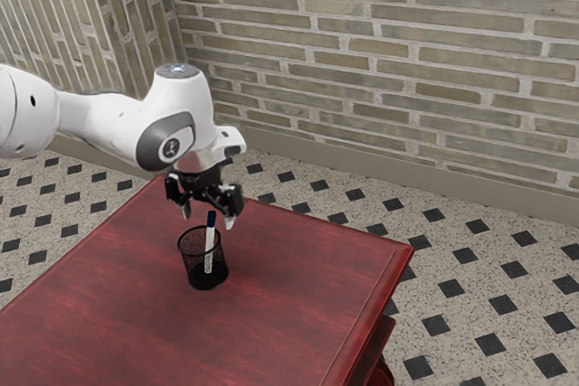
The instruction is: Take the marker out of the pen holder and place it to the left of the pen holder.
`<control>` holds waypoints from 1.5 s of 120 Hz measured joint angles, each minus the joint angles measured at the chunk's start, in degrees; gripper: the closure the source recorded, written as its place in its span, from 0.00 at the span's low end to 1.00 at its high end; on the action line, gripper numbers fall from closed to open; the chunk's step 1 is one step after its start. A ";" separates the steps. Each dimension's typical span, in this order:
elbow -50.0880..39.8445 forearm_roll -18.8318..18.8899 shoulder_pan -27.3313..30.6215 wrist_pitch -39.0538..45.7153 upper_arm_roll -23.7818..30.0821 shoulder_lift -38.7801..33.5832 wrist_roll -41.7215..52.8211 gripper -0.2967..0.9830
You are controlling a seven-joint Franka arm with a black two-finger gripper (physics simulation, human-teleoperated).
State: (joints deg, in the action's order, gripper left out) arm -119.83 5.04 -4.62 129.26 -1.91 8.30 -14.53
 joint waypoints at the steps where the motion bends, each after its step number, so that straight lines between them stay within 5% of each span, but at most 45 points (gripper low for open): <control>1: -0.17 -0.10 0.04 0.02 0.00 -0.01 -0.01 0.23; 72: 0.35 -1.28 1.15 1.71 -0.02 2.29 0.73 0.23; 99: 0.44 -0.40 1.20 1.87 -0.14 1.78 1.89 0.60; 114: 0.24 -0.08 1.19 1.75 -0.18 1.25 2.47 0.73; 153: -3.43 2.80 1.13 0.10 -0.23 -9.05 1.75 0.82; 180: 7.04 8.13 -1.47 -8.14 -4.78 -8.41 0.46 0.84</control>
State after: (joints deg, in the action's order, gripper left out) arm -112.79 13.17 -6.09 121.12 -6.70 -0.11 -14.07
